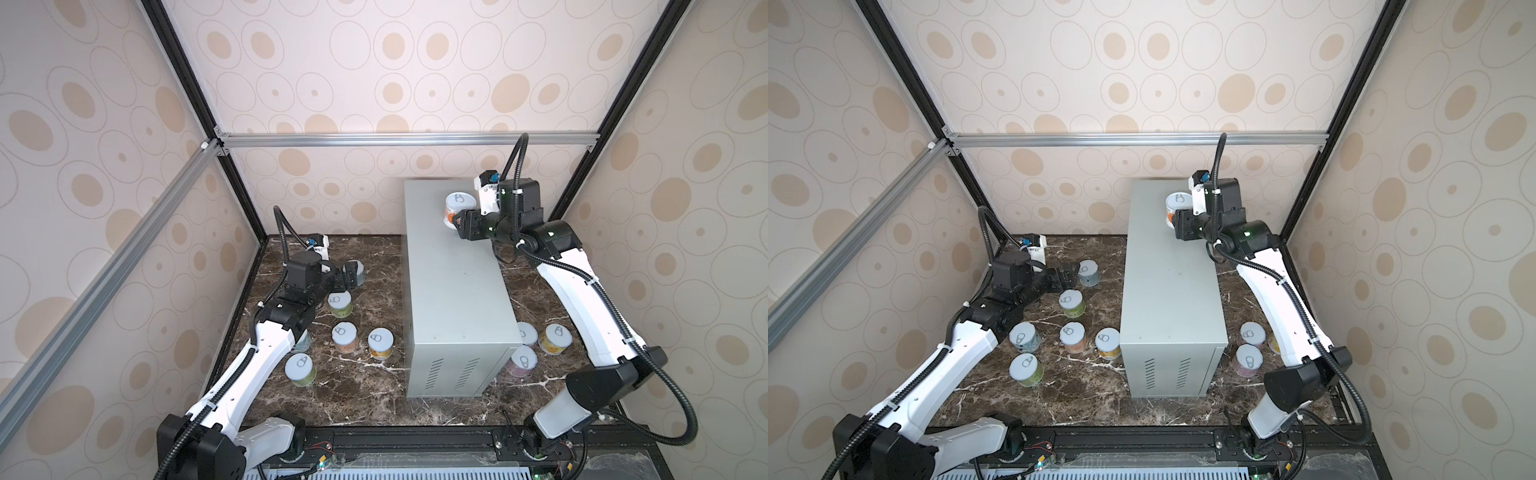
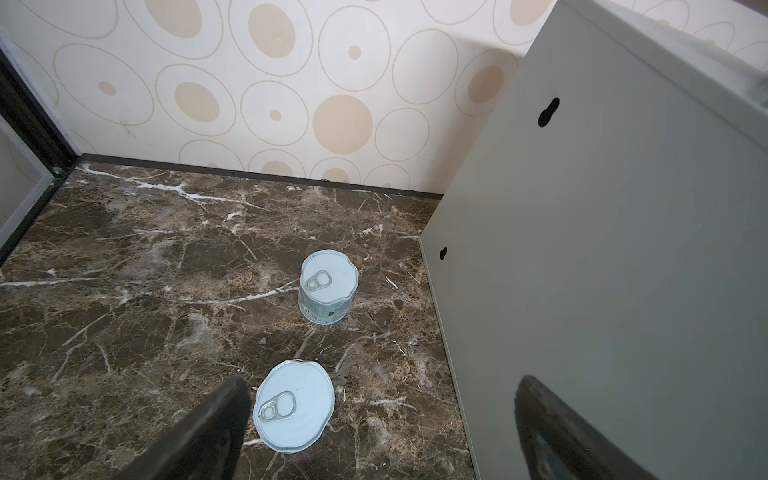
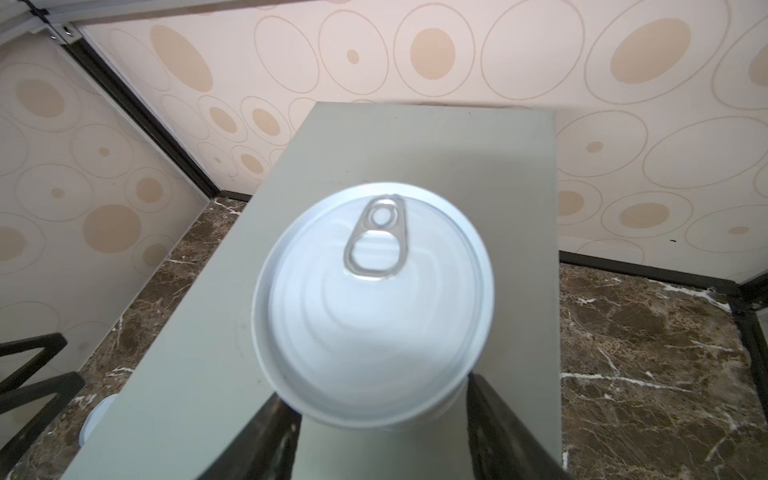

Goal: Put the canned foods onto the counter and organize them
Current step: 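Move the held orange can to the cabinet's far end and lower it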

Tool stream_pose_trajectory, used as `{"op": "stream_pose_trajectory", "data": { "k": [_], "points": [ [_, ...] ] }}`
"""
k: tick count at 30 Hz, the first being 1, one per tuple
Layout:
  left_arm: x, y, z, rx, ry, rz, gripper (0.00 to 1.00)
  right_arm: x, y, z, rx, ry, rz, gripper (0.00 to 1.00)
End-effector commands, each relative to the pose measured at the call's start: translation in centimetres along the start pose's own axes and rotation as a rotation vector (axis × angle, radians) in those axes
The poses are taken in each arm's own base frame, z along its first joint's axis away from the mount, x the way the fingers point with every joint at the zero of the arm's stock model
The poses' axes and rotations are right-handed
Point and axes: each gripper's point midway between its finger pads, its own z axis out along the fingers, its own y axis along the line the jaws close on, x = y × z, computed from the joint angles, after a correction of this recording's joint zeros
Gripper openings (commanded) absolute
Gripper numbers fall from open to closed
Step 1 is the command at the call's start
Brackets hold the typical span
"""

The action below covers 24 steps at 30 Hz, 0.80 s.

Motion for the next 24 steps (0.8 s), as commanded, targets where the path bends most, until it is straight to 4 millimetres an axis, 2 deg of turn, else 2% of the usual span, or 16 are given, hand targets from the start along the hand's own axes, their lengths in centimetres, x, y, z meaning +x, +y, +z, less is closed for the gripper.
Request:
{"op": "stream_pose_trajectory", "data": {
  "k": [1,9,15,20,24],
  "points": [
    [-2.0,-0.9,-0.1,0.023,-0.050,0.016,0.99,-1.1,-1.3,0.9,0.038,-0.009,-0.008,0.64],
    [-2.1,-1.0,0.7,0.018,-0.038,0.018,0.99,-2.8,-2.7,3.2,0.082,-0.021,-0.015,0.63],
    [-2.2,-1.0,1.2,0.016,-0.035,0.019,0.99,-3.0,-3.5,4.3,0.101,-0.022,-0.005,0.66],
    [-2.2,-1.0,1.5,0.012,-0.028,0.020,0.99,-3.1,-4.8,4.9,0.124,-0.018,0.021,0.65],
    [-2.2,-1.0,1.6,0.012,-0.026,0.021,0.99,-3.1,-4.9,5.4,0.118,-0.017,0.027,0.63]
  ]
}}
